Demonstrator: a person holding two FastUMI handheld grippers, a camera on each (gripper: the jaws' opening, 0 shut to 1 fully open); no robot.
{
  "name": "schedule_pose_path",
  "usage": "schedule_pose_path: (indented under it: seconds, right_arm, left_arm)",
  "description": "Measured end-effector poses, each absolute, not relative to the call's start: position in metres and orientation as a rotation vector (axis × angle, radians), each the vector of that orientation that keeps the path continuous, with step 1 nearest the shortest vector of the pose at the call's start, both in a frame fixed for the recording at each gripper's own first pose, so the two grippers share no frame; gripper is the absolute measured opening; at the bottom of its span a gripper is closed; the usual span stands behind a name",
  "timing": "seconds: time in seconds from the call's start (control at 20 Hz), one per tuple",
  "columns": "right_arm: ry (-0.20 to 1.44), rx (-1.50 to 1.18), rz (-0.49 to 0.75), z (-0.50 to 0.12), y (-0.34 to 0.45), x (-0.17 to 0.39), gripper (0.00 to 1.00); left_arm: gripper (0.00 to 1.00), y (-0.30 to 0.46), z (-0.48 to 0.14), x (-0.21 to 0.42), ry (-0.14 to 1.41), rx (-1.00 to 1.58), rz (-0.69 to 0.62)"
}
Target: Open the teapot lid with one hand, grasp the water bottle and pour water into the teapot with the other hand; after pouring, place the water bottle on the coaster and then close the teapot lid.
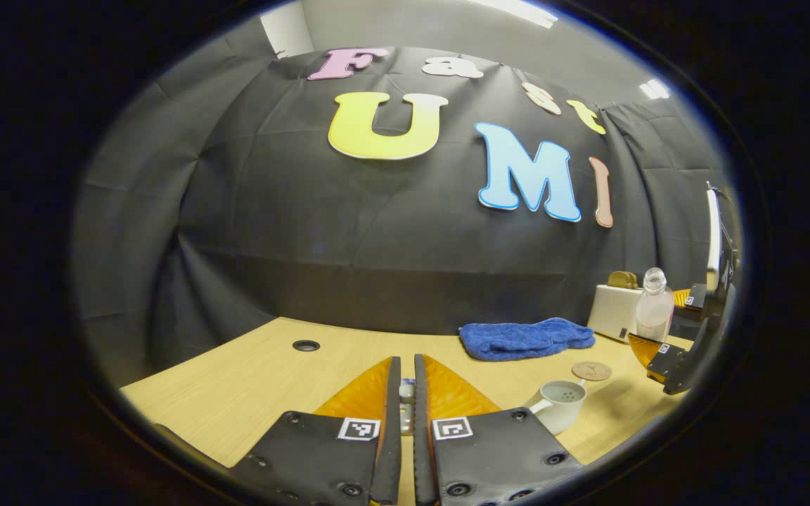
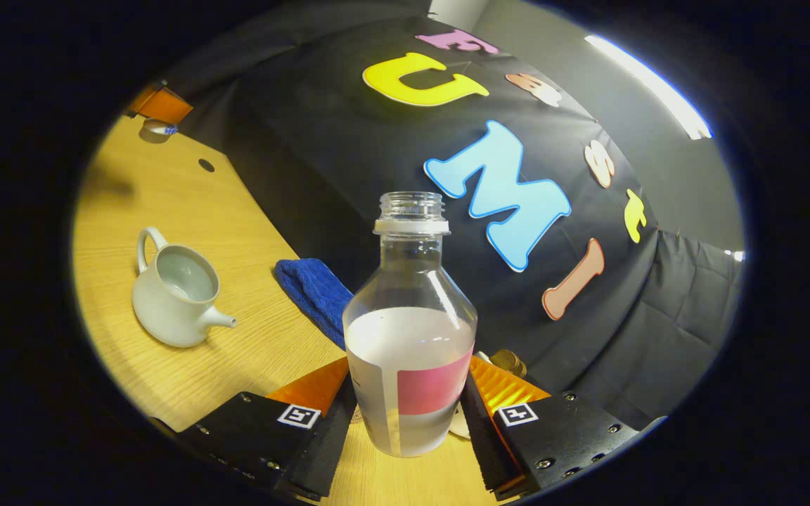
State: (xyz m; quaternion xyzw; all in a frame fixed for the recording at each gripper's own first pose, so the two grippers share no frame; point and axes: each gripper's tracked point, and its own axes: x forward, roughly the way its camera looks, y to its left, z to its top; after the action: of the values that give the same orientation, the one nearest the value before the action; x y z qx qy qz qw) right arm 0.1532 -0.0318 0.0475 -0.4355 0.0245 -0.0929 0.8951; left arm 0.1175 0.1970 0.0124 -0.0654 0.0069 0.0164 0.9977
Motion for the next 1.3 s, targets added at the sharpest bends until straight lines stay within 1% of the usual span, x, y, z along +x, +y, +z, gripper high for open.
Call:
schedule_pose_path:
  seconds: [0.4, 0.85, 1.3]
  right_arm:
    - [0.091, -1.268, -0.159, 0.03, -0.023, 0.172, 0.76]
    - [0.108, -1.476, -0.118, 0.014, -0.015, 0.177, 0.76]
    - [0.071, -1.688, -0.081, 0.023, -0.007, 0.183, 0.76]
  left_arm:
    - [0.13, 0.196, 0.012, 0.117, 0.016, -0.132, 0.026]
    - [0.14, 0.191, 0.006, 0.117, 0.034, -0.145, 0.007]
    - [0.14, 0.192, 0.001, 0.12, 0.051, -0.14, 0.008]
